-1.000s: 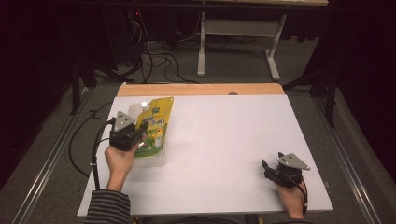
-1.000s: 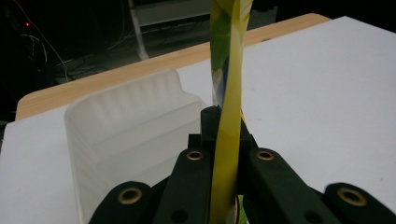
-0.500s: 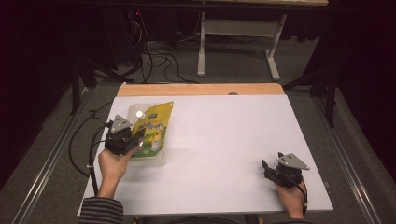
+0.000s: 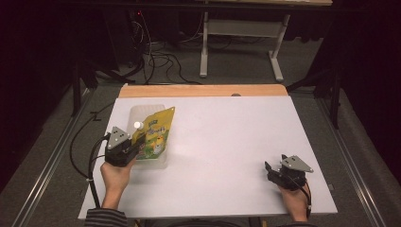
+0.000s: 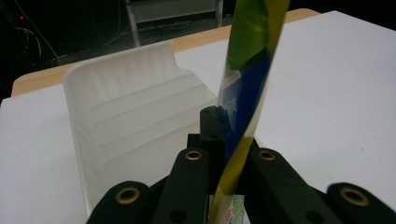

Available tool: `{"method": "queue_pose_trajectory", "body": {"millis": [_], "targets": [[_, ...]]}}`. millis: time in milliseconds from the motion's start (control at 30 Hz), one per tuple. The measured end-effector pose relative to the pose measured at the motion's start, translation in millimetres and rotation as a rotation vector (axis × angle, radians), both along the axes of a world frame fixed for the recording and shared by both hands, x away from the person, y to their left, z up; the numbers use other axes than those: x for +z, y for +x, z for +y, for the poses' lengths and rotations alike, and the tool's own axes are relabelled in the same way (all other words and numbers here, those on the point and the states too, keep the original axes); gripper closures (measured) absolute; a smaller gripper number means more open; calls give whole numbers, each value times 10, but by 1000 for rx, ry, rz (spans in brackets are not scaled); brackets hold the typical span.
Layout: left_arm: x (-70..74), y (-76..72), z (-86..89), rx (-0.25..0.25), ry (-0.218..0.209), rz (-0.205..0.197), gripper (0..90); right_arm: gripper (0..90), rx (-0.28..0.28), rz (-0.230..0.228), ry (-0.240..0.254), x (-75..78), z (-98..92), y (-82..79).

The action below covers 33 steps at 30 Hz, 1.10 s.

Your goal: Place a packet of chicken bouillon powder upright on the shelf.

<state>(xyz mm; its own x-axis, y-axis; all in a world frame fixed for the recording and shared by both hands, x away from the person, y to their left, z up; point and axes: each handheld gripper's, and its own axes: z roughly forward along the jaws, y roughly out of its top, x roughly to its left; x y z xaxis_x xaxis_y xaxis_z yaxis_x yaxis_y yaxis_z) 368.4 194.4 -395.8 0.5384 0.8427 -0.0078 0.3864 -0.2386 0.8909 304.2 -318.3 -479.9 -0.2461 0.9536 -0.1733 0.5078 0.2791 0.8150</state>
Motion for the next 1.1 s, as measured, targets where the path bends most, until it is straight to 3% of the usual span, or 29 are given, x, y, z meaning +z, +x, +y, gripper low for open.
{"method": "queue_pose_trajectory", "body": {"millis": [233, 700, 1100], "targets": [[-71, -30, 69, 8, -28, 9, 886, 312, 1, -1, 2, -1, -1, 1], [-156, -114, 153, 24, -26, 53, 814, 312, 2, -2, -4, -4, 6, 4], [-243, -160, 275, 73, -79, 67, 740, 312, 2, 4, -22, -6, 27, 6]]}}
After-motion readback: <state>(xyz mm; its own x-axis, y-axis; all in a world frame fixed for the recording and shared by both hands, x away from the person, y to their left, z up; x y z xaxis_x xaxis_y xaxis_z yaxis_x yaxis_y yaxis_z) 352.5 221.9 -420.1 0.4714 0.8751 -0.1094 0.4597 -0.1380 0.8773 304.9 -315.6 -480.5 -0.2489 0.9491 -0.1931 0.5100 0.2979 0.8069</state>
